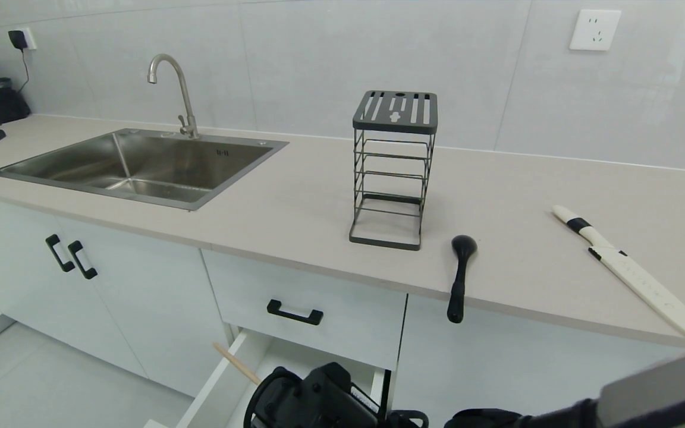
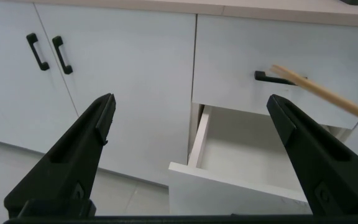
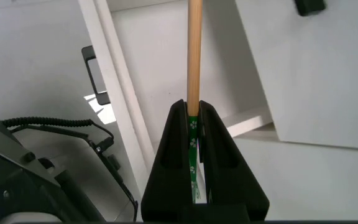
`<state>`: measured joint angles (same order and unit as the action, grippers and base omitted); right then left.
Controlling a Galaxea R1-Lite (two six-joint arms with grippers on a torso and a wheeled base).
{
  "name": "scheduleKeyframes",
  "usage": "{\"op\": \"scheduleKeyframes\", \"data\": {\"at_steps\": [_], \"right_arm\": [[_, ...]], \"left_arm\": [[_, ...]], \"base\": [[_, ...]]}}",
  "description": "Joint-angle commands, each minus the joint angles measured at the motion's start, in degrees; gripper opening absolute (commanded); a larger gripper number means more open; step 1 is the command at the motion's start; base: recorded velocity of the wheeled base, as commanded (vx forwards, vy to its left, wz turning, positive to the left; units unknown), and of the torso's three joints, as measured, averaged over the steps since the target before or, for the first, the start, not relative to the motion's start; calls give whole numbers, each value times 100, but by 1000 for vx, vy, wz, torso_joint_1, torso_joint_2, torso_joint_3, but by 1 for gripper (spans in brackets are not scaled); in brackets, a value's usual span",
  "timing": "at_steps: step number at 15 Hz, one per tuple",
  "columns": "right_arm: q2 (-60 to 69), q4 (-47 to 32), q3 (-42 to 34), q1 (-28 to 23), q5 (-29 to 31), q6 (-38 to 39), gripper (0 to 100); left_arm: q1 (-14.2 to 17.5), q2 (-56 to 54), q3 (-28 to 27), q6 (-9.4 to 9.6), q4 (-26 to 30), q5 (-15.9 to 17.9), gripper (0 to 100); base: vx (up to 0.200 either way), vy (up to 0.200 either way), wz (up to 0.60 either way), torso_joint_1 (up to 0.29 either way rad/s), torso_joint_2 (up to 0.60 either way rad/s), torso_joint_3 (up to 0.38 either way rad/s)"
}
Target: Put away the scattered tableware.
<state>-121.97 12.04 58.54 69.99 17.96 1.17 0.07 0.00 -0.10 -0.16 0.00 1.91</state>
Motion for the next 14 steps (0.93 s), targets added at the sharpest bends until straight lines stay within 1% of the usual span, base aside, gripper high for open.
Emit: {"op": "scheduleKeyframes", "data": {"at_steps": [1,14], "right_arm": [[-433,0,96,-11,-11,-64,0],[-530,8,123,-11,-11,-135,0]], "left_arm": [[1,9,1,-2,0,2,100],[1,9,1,-2,0,2,100]], "base": [[0,0,0,0,0,0],[0,0,0,0,0,0]]}}
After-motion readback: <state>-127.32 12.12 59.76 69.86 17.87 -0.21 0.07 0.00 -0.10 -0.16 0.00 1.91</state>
